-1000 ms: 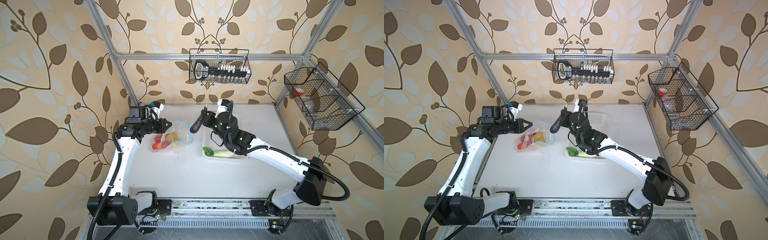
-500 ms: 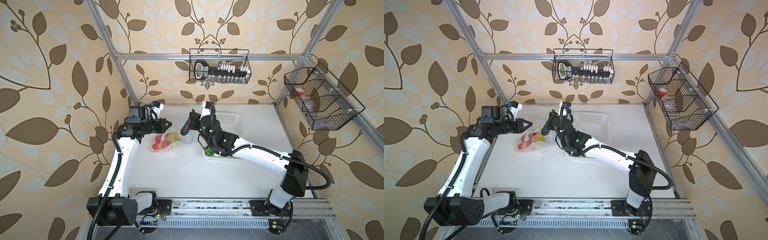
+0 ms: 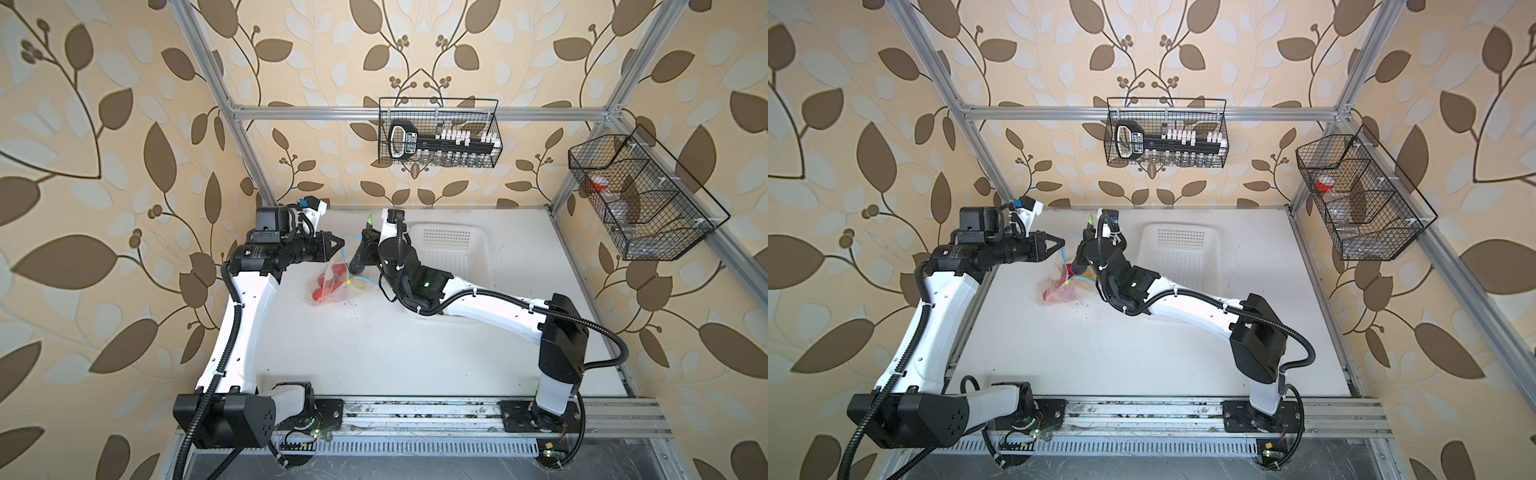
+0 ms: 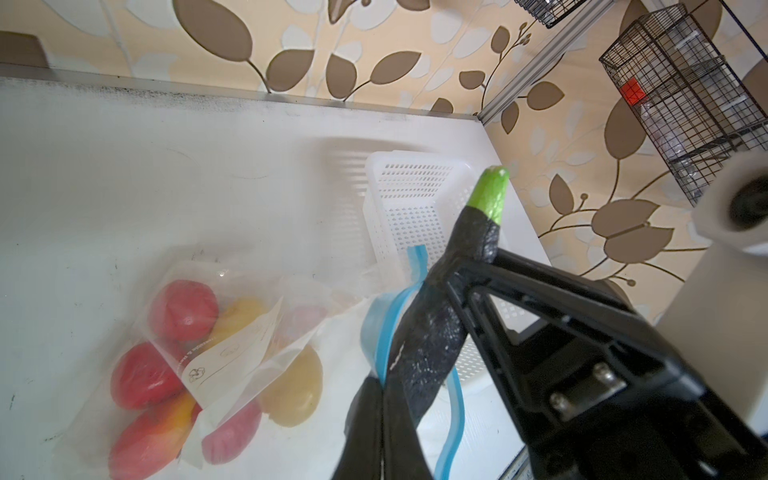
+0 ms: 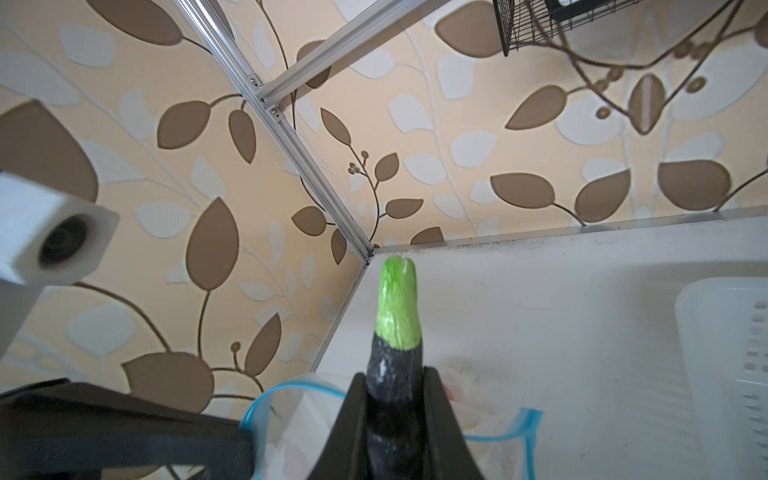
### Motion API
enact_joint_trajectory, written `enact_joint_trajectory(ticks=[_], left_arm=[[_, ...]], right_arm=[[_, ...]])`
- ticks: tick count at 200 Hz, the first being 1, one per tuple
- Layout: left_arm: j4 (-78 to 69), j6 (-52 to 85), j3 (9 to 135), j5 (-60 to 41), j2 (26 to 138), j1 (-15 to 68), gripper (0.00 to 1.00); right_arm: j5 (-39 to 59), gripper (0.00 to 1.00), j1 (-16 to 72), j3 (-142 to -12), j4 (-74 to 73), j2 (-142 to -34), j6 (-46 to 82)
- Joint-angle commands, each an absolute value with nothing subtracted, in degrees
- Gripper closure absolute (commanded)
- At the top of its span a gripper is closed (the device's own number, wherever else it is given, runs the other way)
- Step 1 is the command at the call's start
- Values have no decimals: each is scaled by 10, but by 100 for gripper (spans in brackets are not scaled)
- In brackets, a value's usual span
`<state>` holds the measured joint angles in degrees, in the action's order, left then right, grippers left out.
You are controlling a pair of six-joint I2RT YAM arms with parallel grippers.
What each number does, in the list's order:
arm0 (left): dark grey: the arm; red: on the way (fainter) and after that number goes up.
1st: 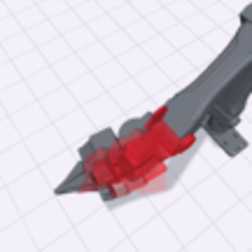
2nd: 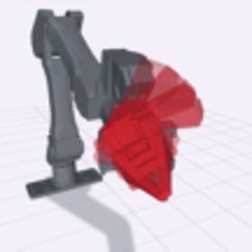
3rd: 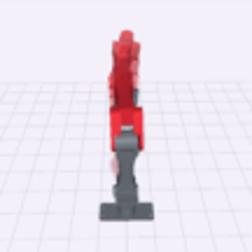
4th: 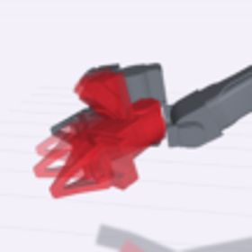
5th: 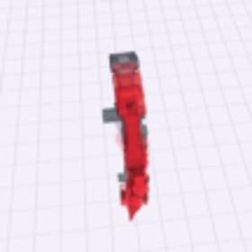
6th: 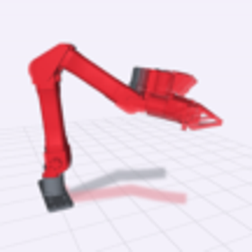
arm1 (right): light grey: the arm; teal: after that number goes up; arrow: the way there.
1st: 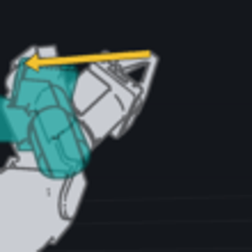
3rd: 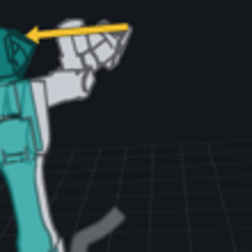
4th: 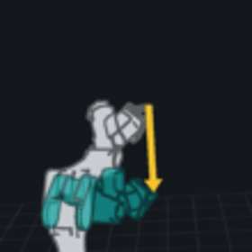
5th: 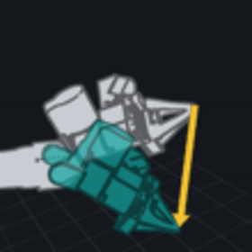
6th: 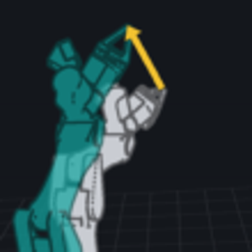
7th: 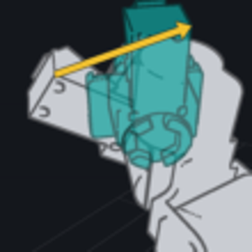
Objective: Place the food in the zip-top bag and seal the zipper
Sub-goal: 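Carry the eggplant with the right gripper over the bag opening, then lower the eggplant into the bag and open the right gripper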
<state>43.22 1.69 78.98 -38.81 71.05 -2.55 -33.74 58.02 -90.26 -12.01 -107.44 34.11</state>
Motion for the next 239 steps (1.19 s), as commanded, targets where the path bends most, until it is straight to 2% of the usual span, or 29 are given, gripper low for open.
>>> enact_joint_trajectory(ticks=[1,67,125,142,169,193,239], left_arm=[[417,24,825,-410,717,-20,100],[415,24,855,-404,748,-20,100],[410,39,890,-404,777,-20,100],[405,44,897,-404,779,-20,100],[400,45,899,-393,776,-19,100],[400,44,897,-389,776,-19,100],[391,43,873,-377,769,-18,100]], right_arm=[[-324,85,581,-930,-153,-1096,326],[-269,77,575,-933,-216,-1132,322],[-237,75,570,-931,-232,-1157,339],[-224,70,565,-929,-231,-1161,344],[-203,43,560,-929,-221,-1155,349],[-189,36,560,-930,-208,-1135,344],[-180,30,560,-890,-187,-1064,330]])
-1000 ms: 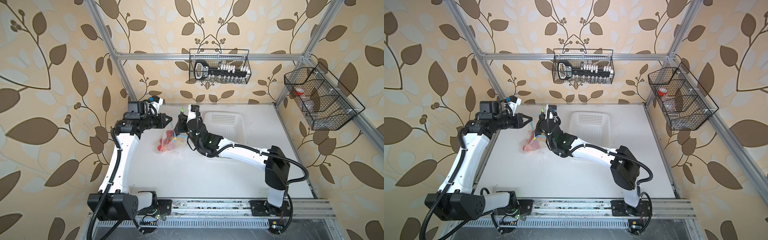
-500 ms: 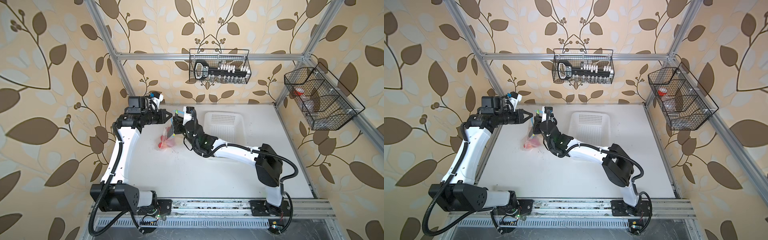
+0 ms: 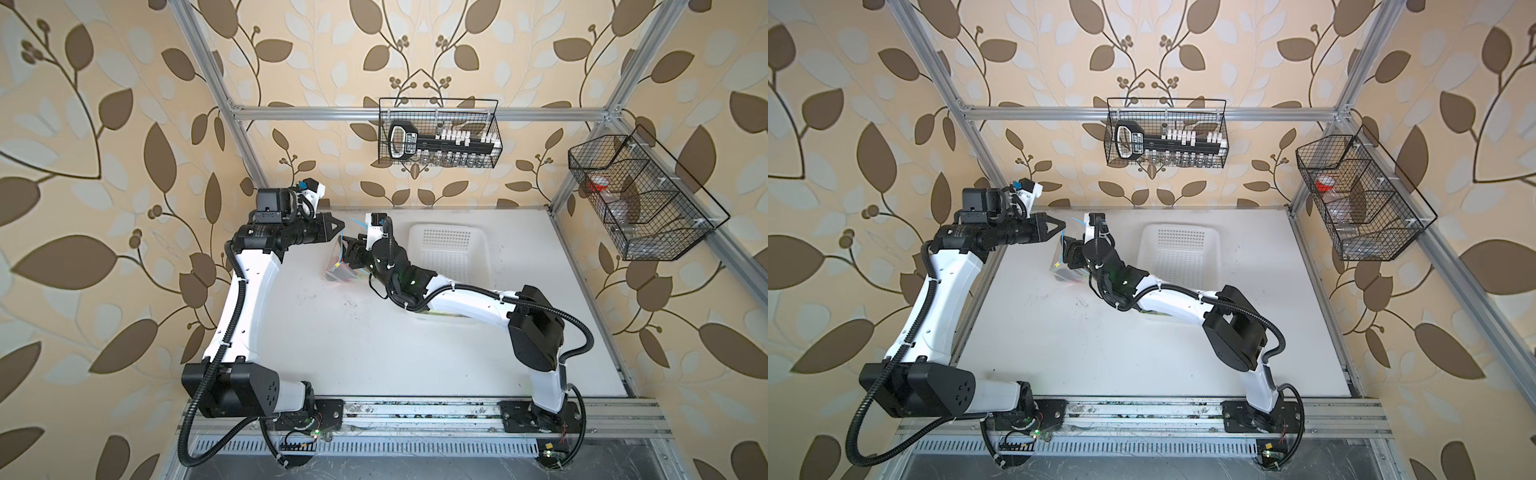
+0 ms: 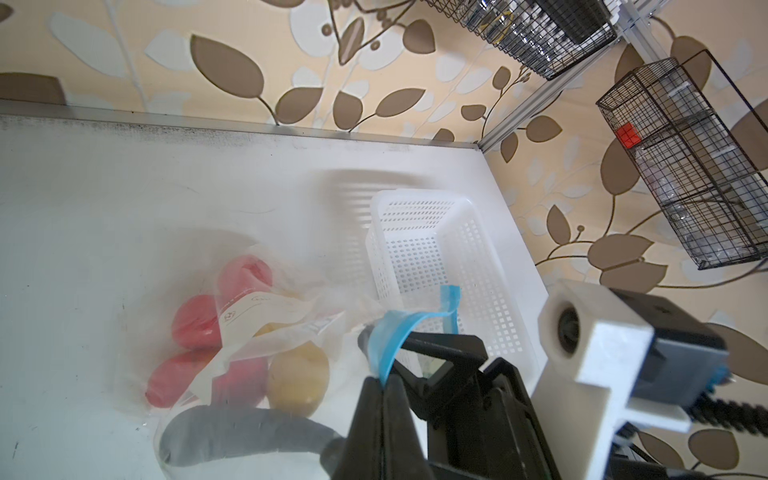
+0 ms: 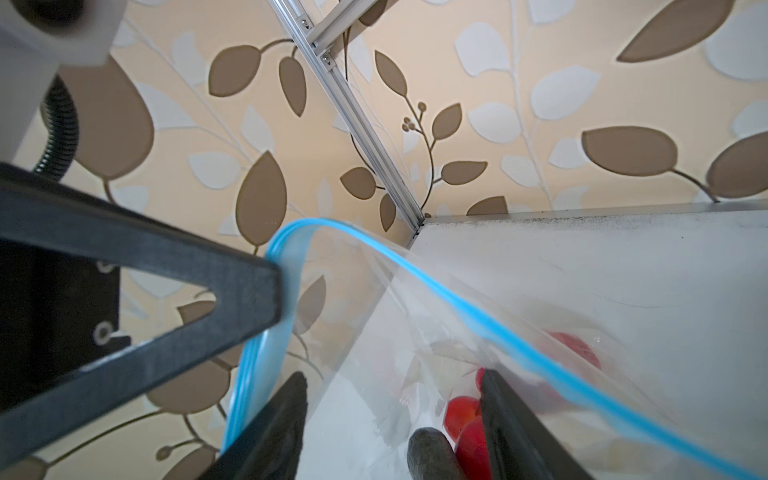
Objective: Place the food in the zip-top bag and seal the zipper
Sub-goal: 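Lower the eggplant into the bag and open the right gripper, then raise the open right gripper and move it back over the basket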
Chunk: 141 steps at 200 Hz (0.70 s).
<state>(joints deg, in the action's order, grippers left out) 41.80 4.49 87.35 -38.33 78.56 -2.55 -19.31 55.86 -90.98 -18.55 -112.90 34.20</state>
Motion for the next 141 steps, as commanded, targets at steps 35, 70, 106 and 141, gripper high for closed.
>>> enact_joint_trajectory(ticks=[35,70,106,141], left_arm=[[389,37,861,-367,769,-18,100],[382,39,849,-362,760,-17,100],[382,38,848,-362,754,-18,100],[387,32,845,-370,750,-17,100]], right_arm=[[-175,23,555,-834,-186,-1005,333],[-162,6,544,-793,-160,-944,340],[-131,0,518,-760,-88,-888,340],[-144,0,501,-727,-1,-836,286]])
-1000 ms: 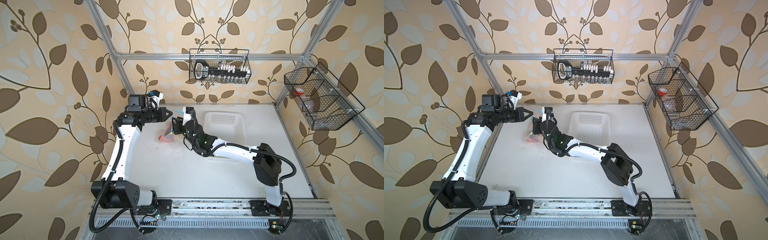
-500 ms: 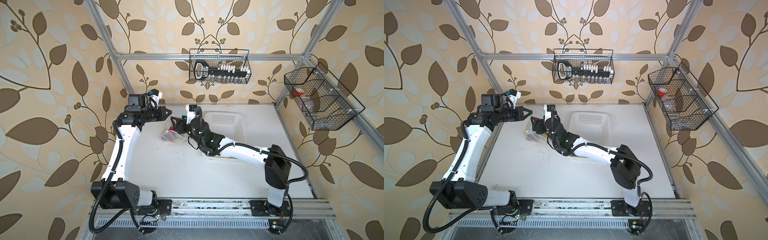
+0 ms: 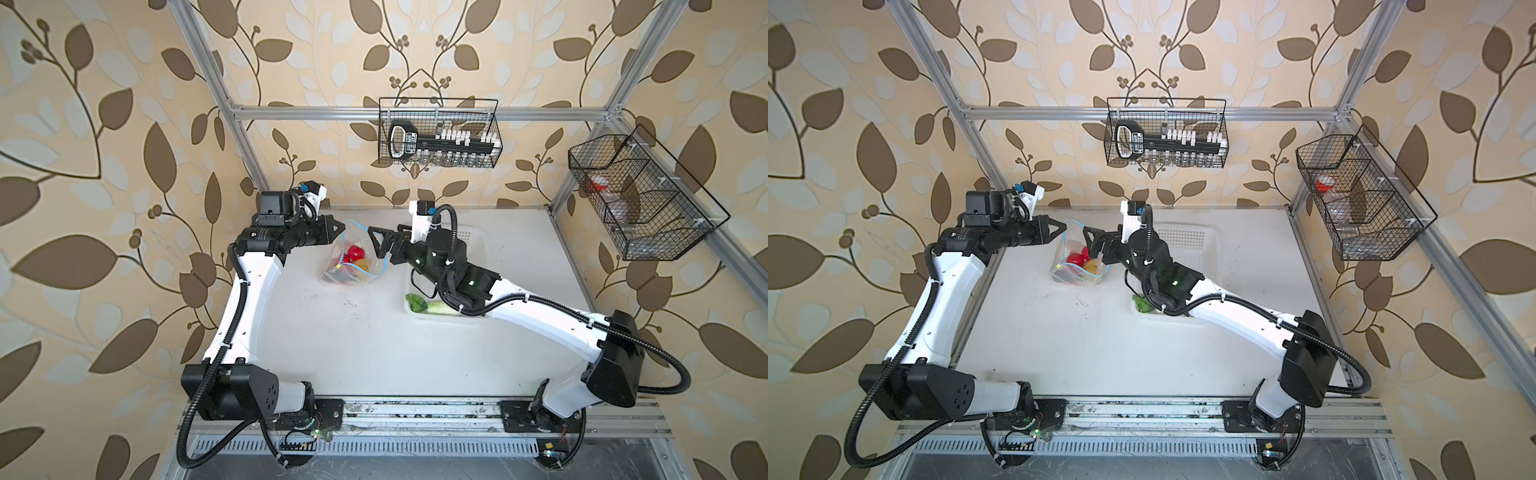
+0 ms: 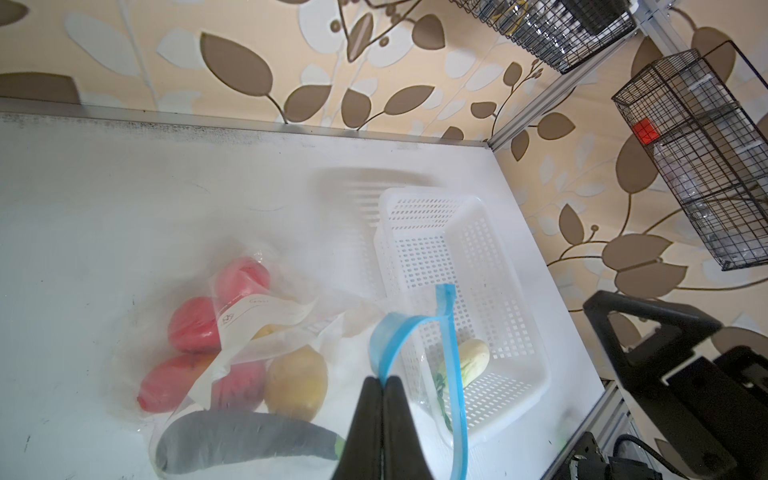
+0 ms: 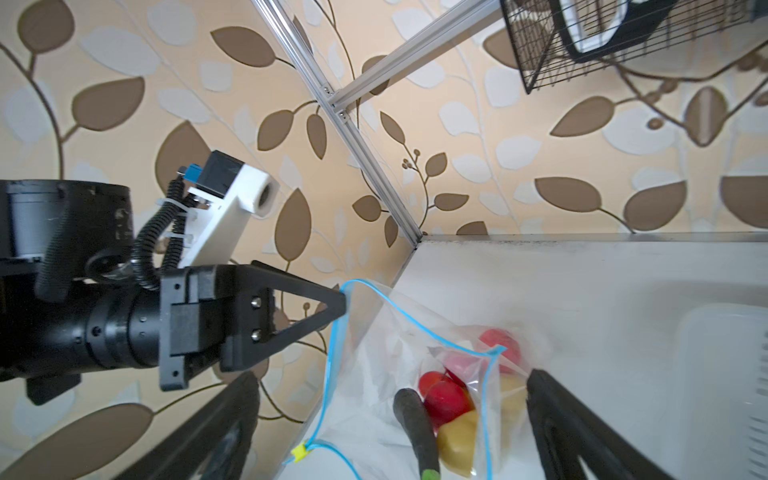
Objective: Place the food in the zip-top bag and seal the zipper
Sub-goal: 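Raise the open right gripper and move it back over the basket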
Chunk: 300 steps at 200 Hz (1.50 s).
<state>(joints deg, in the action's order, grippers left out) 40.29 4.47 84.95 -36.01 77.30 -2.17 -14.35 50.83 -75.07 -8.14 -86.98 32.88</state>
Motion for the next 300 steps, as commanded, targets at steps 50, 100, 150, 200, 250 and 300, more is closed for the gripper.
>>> enact_joint_trajectory(ticks=[50,100,150,200,250,300], left_arm=[[431,3,856,-371,761,-11,100],[403,26,834,-377,746,-11,100],[405,29,833,-380,745,-11,100],[407,23,821,-375,732,-11,100],[406,19,805,-381,725,-11,100],[407,9,806,-384,729,-11,100]], right_arm=[[-141,0,462,-686,105,-770,217],[-163,0,416,-706,275,-803,121],[-122,0,400,-700,359,-827,57],[-127,0,383,-707,414,-857,72],[-135,0,372,-706,434,-862,199],[-94,0,374,-774,454,-865,410]])
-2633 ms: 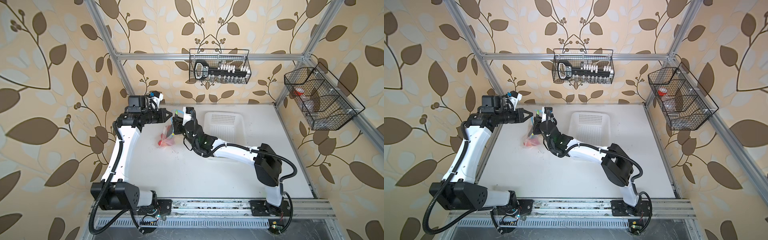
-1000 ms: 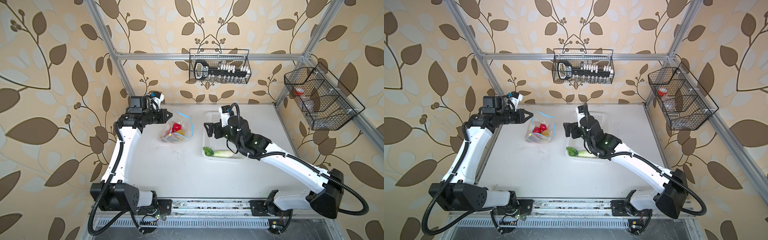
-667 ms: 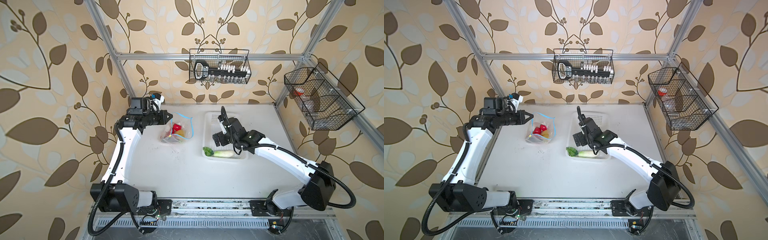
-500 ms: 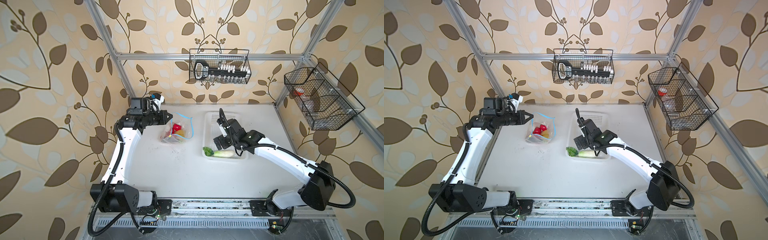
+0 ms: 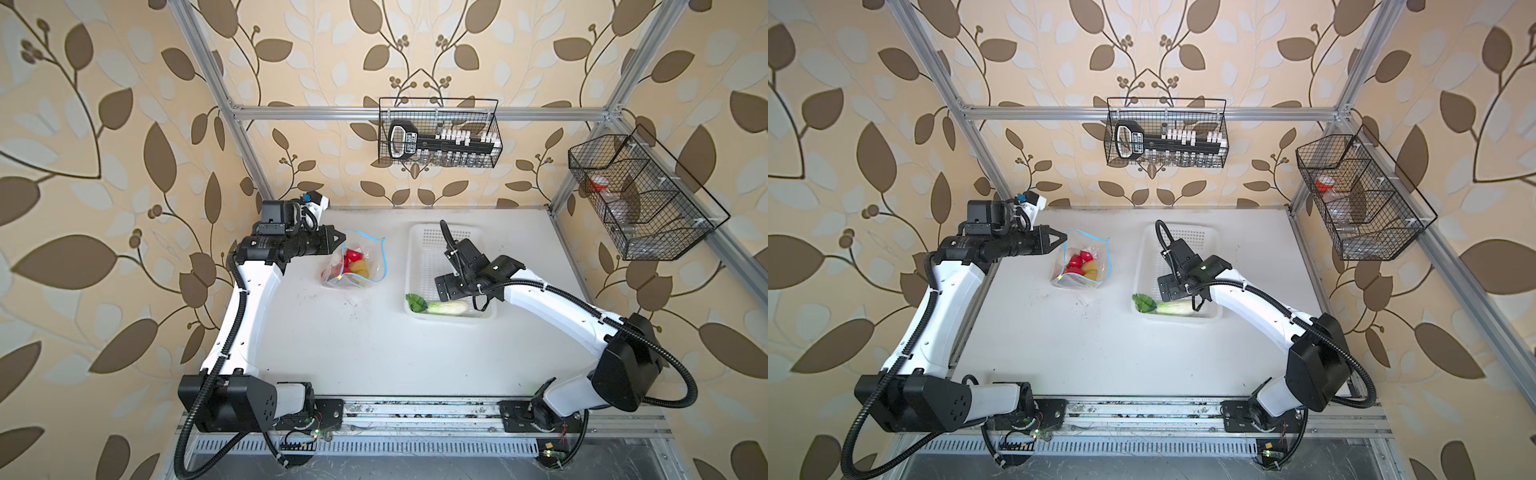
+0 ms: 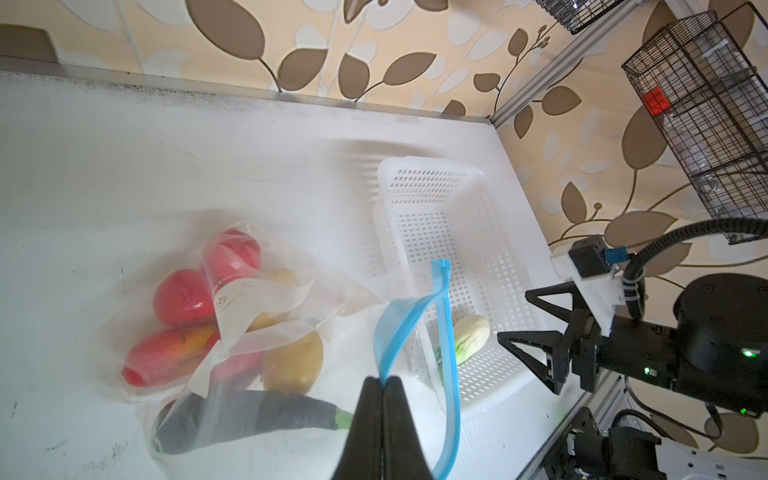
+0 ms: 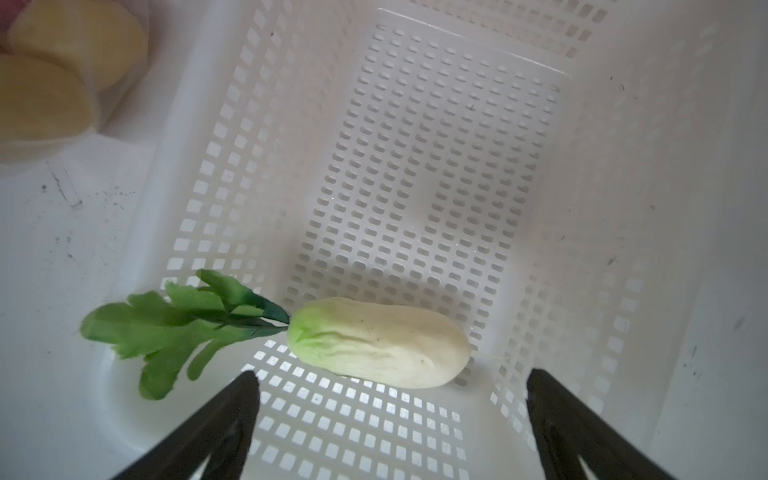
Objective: Place the food in the zip-top bag and seal the zipper
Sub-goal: 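Raise the open right gripper and move it back over the basket, then lower the open right gripper onto the pale leafy vegetable's body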
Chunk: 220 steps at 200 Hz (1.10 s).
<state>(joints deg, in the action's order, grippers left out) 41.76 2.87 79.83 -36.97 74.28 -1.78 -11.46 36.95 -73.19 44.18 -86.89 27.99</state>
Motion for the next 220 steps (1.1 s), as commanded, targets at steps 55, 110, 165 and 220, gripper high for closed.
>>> enact_joint_trajectory(ticks=[55,110,165,220], left_arm=[[433,-2,829,-396,742,-11,100],[406,10,810,-401,732,-9,100],[402,7,800,-401,712,-9,100],[417,12,800,-419,720,-9,100]], right_arm=[[-58,0,363,-802,484,-889,592],[-84,0,368,-844,580,-949,737],[-74,0,357,-879,613,-1015,831],[-77,0,352,-777,506,-996,902]])
